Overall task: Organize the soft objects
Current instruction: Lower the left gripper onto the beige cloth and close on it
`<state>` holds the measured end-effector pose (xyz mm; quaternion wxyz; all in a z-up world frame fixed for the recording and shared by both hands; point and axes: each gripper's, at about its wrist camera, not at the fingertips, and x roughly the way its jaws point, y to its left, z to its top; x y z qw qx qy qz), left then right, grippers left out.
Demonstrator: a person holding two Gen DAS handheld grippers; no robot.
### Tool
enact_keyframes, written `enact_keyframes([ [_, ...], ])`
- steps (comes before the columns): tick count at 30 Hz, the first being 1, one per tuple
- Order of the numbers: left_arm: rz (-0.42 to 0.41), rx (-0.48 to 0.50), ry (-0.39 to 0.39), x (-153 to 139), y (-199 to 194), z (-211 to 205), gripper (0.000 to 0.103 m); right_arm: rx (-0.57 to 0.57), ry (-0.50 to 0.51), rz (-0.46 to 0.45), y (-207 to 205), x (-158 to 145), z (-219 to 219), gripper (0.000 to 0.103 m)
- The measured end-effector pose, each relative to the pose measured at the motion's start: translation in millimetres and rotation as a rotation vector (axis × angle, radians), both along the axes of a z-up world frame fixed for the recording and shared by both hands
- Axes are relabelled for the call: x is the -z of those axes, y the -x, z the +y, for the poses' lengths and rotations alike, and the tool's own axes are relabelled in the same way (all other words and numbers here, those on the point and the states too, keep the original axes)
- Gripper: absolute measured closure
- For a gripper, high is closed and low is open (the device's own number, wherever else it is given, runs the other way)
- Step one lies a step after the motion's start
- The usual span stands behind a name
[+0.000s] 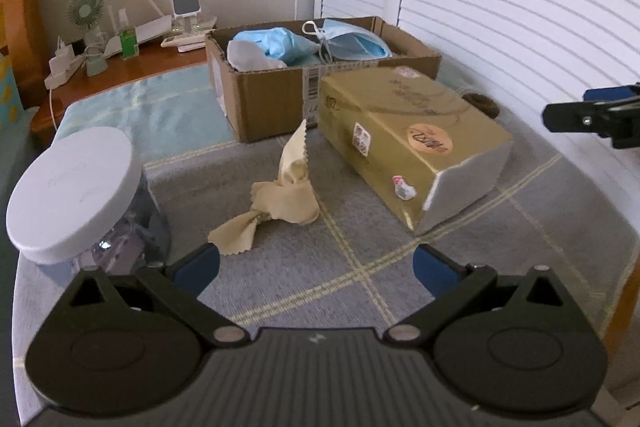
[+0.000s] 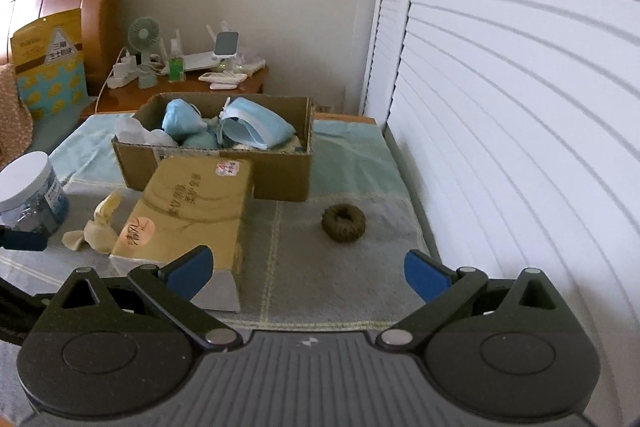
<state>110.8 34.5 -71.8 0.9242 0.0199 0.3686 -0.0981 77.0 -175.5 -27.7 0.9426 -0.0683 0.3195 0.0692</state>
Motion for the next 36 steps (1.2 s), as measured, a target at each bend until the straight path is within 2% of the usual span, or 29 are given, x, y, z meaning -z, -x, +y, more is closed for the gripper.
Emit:
enact_keyframes([
  [5,0.008,0.013,-0.025,8,-11,-4,0.001,0.023,-0.013,0.030,-9,10,-9,0.000],
  [11,0.023,0.000,-0.013,18,-27,-4,0.001,0.034,-0.013,0.064,-14,23,-15,0.000],
  [16,0.004,0.005,-0.014,18,-35,-3,0.001,0.045,-0.004,0.089,-20,32,-19,0.000],
  [20,0.002,0.019,-0.017,18,-38,-4,0.004,0.058,-0.002,0.101,-23,36,-22,0.000],
  [23,-0.003,0.031,-0.030,16,-35,-1,0.012,0.060,-0.001,0.103,-23,38,-24,0.000],
  [26,-0.015,0.030,-0.045,13,-34,3,0.025,0.064,-0.007,0.105,-24,39,-25,0.000],
  [31,-0.037,0.021,-0.055,13,-37,5,0.038,0.056,-0.012,0.112,-26,42,-22,0.000],
  [33,-0.045,0.020,-0.052,12,-38,5,0.050,0.054,-0.007,0.113,-26,43,-21,0.000],
  [36,-0.052,0.023,-0.052,12,-38,4,0.059,0.061,0.000,0.113,-27,44,-22,0.000],
])
